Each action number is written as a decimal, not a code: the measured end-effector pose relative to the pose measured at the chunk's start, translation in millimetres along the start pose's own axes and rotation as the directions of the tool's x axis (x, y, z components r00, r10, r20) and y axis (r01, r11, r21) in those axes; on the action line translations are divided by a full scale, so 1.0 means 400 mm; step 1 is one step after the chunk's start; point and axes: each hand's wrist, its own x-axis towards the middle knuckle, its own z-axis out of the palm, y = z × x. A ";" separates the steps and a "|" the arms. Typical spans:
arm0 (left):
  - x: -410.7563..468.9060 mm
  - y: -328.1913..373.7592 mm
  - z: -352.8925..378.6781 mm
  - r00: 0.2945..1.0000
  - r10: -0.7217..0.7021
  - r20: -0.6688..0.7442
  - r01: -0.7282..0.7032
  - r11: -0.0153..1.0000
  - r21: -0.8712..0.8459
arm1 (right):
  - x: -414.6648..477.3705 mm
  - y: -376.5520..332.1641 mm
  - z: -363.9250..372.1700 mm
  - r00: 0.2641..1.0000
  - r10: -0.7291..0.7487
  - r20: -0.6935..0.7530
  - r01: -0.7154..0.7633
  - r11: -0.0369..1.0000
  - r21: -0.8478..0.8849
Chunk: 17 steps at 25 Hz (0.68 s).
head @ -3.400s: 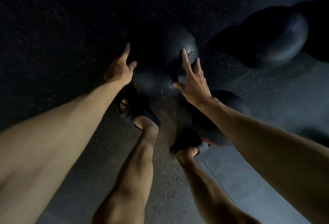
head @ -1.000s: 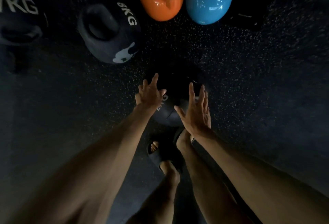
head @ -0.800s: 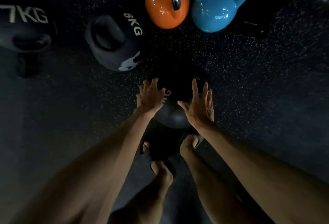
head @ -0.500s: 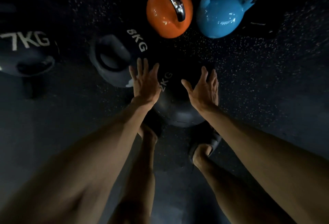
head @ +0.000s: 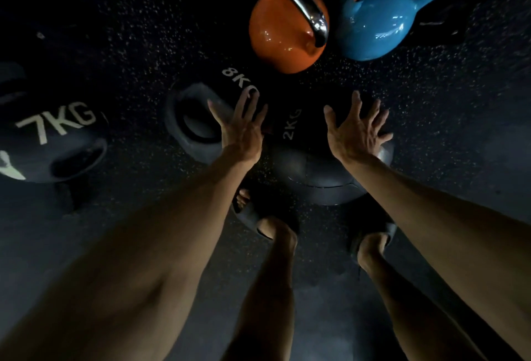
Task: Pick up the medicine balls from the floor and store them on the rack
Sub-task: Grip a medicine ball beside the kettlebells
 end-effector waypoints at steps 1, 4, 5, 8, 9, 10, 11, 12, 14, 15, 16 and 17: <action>-0.001 -0.028 -0.001 1.000 0.011 -0.008 -0.010 1.000 0.014 | -0.010 -0.016 0.001 1.000 0.007 -0.011 -0.007 1.000 0.019; -0.026 -0.110 0.021 0.999 -0.012 -0.047 0.012 1.000 -0.002 | -0.043 -0.080 0.010 0.998 -0.050 -0.037 0.052 0.998 0.048; -0.040 -0.130 0.031 0.997 -0.031 -0.076 0.029 0.999 -0.024 | -0.051 -0.106 0.012 0.997 -0.074 -0.033 0.075 0.996 0.037; -0.072 -0.180 0.038 0.990 -0.035 -0.134 0.018 0.992 -0.121 | -0.061 -0.171 0.015 0.994 -0.106 -0.010 0.106 0.994 0.037; -0.080 -0.200 0.040 0.989 -0.037 -0.141 0.015 0.988 -0.154 | -0.064 -0.179 0.012 0.992 -0.128 -0.016 0.129 0.990 0.055; -0.089 -0.225 0.041 0.989 -0.056 -0.140 0.031 0.984 -0.177 | -0.066 -0.179 0.009 0.986 -0.165 -0.031 0.167 0.983 0.079; -0.097 -0.253 0.043 0.988 -0.091 -0.123 0.066 0.980 -0.190 | -0.068 -0.174 0.005 0.976 -0.213 -0.051 0.217 0.971 0.104; -0.104 -0.282 0.041 0.985 -0.143 -0.099 0.121 0.972 -0.202 | -0.072 -0.166 0.003 0.961 -0.266 -0.071 0.273 0.956 0.112; -0.111 -0.343 0.039 0.961 -0.273 -0.029 0.258 0.934 -0.245 | -0.079 -0.159 0.014 0.927 -0.359 -0.105 0.364 0.931 0.027; -0.115 -0.374 0.036 0.936 -0.353 0.020 0.343 0.895 -0.284 | -0.083 -0.161 0.027 0.920 -0.375 -0.112 0.373 0.927 -0.035; -0.119 -0.412 0.039 0.898 -0.434 0.077 0.433 0.836 -0.337 | -0.090 -0.172 0.043 0.927 -0.359 -0.111 0.352 0.933 -0.078; -0.130 -0.454 0.045 0.850 -0.508 0.141 0.519 0.758 -0.395 | -0.098 -0.189 0.060 0.939 -0.327 -0.107 0.317 0.943 -0.100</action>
